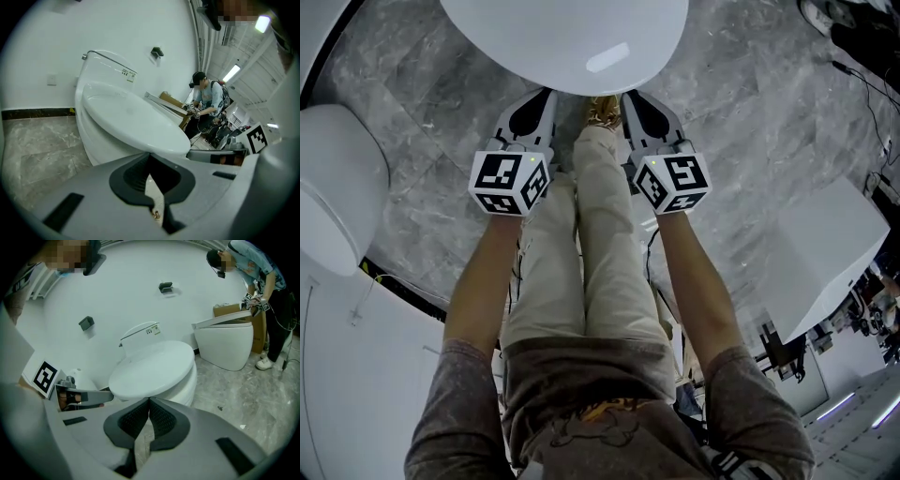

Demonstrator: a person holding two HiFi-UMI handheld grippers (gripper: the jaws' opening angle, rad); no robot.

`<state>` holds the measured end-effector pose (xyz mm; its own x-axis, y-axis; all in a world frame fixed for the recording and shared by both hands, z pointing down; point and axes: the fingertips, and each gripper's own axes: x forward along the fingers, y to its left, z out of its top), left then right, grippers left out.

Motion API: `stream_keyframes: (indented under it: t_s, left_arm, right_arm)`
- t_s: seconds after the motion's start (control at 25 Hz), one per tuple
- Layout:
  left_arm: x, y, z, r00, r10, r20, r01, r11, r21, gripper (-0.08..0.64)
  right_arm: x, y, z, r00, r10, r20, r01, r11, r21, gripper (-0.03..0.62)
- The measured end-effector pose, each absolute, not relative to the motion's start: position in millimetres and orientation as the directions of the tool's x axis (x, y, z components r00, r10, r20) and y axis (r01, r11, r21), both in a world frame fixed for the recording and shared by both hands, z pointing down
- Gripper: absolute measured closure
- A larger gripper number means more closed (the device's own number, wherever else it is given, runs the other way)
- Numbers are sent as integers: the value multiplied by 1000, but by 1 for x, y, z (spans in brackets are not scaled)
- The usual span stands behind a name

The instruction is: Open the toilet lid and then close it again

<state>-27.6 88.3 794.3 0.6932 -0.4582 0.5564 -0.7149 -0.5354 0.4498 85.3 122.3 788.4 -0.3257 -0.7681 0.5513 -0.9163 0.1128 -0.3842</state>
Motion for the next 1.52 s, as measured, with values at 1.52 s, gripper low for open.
stream_keyframes:
  t_s: [1.52]
  left_arm:
    - [-84,-159,476,497,-725,477,-830,-237,504,551]
  right_arm:
    - [23,-167,421,-601,-692,400,-799,515,-310,565]
